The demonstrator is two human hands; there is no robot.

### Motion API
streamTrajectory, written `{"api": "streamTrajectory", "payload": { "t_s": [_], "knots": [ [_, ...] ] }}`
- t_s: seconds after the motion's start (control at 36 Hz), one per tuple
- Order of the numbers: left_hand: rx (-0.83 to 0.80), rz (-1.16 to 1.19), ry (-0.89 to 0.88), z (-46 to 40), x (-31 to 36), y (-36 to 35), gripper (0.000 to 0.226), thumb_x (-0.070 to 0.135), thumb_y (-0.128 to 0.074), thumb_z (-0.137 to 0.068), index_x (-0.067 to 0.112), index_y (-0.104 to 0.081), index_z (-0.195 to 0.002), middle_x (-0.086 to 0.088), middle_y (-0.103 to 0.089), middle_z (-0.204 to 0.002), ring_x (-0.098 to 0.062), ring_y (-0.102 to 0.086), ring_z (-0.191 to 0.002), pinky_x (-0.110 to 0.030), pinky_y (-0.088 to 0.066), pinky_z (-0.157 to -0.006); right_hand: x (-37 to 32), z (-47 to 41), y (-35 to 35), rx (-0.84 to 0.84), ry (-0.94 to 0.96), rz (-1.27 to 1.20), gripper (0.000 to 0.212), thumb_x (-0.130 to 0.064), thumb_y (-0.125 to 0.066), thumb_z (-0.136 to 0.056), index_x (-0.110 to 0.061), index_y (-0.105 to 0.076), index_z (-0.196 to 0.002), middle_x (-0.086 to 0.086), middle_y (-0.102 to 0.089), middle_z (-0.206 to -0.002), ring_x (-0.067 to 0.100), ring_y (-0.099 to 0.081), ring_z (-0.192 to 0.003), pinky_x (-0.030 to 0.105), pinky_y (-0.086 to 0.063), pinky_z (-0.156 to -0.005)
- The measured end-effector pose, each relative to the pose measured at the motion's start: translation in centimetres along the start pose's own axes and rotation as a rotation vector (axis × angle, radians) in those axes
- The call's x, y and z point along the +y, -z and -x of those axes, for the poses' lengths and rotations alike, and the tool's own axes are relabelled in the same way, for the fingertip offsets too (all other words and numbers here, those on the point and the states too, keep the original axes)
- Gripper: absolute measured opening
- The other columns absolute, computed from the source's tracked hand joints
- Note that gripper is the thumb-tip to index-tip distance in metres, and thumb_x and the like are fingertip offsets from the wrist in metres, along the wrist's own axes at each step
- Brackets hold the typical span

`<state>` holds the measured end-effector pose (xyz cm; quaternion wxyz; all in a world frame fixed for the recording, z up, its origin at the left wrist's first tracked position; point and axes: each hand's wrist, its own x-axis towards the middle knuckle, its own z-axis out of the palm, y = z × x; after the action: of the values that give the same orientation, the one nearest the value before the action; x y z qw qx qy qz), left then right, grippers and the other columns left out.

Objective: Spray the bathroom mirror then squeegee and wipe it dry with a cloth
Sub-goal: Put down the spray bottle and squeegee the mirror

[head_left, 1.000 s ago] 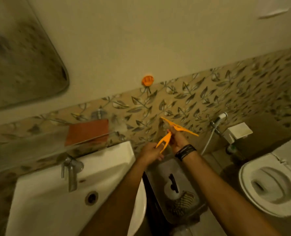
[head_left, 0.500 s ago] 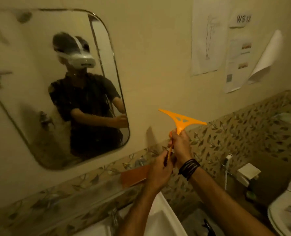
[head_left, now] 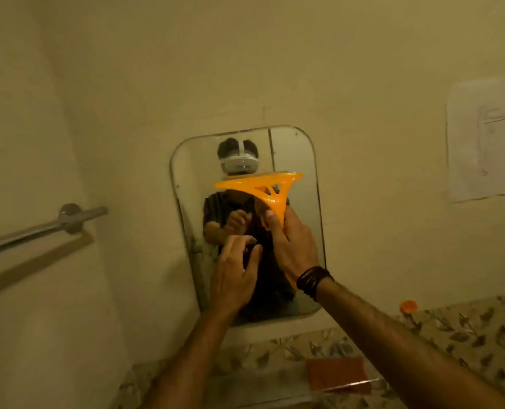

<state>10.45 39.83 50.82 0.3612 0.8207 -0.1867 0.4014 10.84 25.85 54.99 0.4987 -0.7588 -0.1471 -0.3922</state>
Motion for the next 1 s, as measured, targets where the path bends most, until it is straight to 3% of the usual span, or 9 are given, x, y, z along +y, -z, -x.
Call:
{"api": "streamTrajectory", "payload": {
  "t_s": [0.11,0.19,0.33,0.42,0.5,0.64,0.78,0.89,1.0],
  "knots": [
    [0.229,-0.306,-0.066,-3.0,-1.6,6.3,0.037,0.042,-0.037,-0.103,0.019,-0.060,-0.122,-0.001,-0.060,-0.126,-0.020,-0.059,-0.109,-0.033,-0.048,-0.088,-3.5,-2.4,-2.7,-0.030,0.140,0.125,0.040,-0.054,-0.031,-0.103,-0.020,-0.047,-0.117,-0.009,-0.053,-0.072,0.014,-0.057,-0.060,0.041,-0.052,-0.057],
    [0.321,-0.477,0.006,-4.5,-2.7,10.0,0.042,0.031,-0.041,-0.106,0.007,-0.058,-0.136,-0.012,-0.057,-0.143,-0.031,-0.056,-0.128,-0.044,-0.045,-0.104,-5.8,-3.4,-4.8,-0.078,0.154,0.126,0.043,-0.053,-0.027,-0.103,-0.020,-0.043,-0.124,0.002,-0.062,-0.087,0.023,-0.064,-0.073,0.041,-0.055,-0.064],
    [0.306,-0.572,0.087,-6.3,-4.0,12.5,0.053,0.026,-0.044,-0.108,0.008,-0.038,-0.157,-0.011,-0.032,-0.166,-0.027,-0.033,-0.152,-0.043,-0.032,-0.120,-8.6,-4.4,-8.0,-0.067,0.164,0.157,0.042,-0.046,-0.029,-0.106,-0.016,-0.042,-0.131,-0.007,-0.050,-0.087,0.019,-0.062,-0.079,0.024,-0.035,-0.055],
    [0.218,-0.583,0.106,-7.3,-5.0,12.8,0.058,0.029,-0.036,-0.109,0.011,-0.021,-0.163,-0.008,-0.015,-0.172,-0.023,-0.019,-0.158,-0.042,-0.023,-0.126,-10.0,-5.4,-9.1,-0.093,0.150,0.134,0.046,-0.041,-0.034,-0.107,-0.013,-0.036,-0.143,0.000,-0.058,-0.094,0.022,-0.065,-0.089,0.030,-0.047,-0.067],
    [0.096,-0.574,0.176,-8.1,-6.6,12.7,0.062,0.033,-0.025,-0.111,0.014,-0.002,-0.165,-0.005,0.004,-0.173,-0.019,-0.001,-0.161,-0.042,-0.009,-0.130,-10.8,-6.8,-9.9,-0.147,0.112,0.125,0.044,-0.039,-0.035,-0.106,-0.013,-0.035,-0.141,0.011,-0.063,-0.112,0.028,-0.063,-0.101,0.043,-0.053,-0.084],
    [-0.018,-0.577,0.284,-8.8,-9.5,11.7,0.063,0.037,-0.017,-0.111,0.015,0.011,-0.163,-0.006,0.016,-0.172,-0.021,0.012,-0.160,-0.043,0.000,-0.130,-10.9,-8.6,-11.3,-0.185,0.043,0.155,0.043,-0.045,-0.030,-0.105,-0.014,-0.038,-0.133,0.020,-0.058,-0.125,0.039,-0.057,-0.113,0.053,-0.049,-0.096],
    [0.070,-0.587,0.283,-8.8,-12.5,9.7,0.073,0.040,-0.024,-0.108,0.017,0.022,-0.160,-0.004,0.028,-0.168,-0.021,0.020,-0.158,-0.046,0.004,-0.129,-10.2,-9.0,-13.2,-0.134,-0.024,0.046,0.042,-0.048,-0.030,-0.104,-0.019,-0.043,-0.131,0.016,-0.060,-0.121,0.035,-0.059,-0.109,0.051,-0.049,-0.097],
    [0.138,-0.590,0.209,-9.6,-15.0,8.6,0.068,0.053,-0.004,-0.102,0.022,0.026,-0.155,0.002,0.035,-0.162,-0.019,0.022,-0.157,-0.044,0.013,-0.127,-9.6,-9.1,-15.2,-0.110,-0.083,-0.029,0.042,-0.052,-0.028,-0.104,-0.021,-0.049,-0.124,0.013,-0.061,-0.119,0.033,-0.060,-0.109,0.052,-0.048,-0.098],
    [0.218,-0.617,0.096,-9.6,-17.0,7.9,0.075,0.063,0.005,-0.100,0.019,0.014,-0.161,0.001,0.022,-0.169,-0.018,0.016,-0.158,-0.042,0.014,-0.127,-8.8,-9.0,-16.6,-0.082,-0.109,-0.119,0.046,-0.056,-0.030,-0.102,-0.021,-0.054,-0.120,0.011,-0.063,-0.115,0.031,-0.061,-0.108,0.052,-0.050,-0.097]
  ]
}}
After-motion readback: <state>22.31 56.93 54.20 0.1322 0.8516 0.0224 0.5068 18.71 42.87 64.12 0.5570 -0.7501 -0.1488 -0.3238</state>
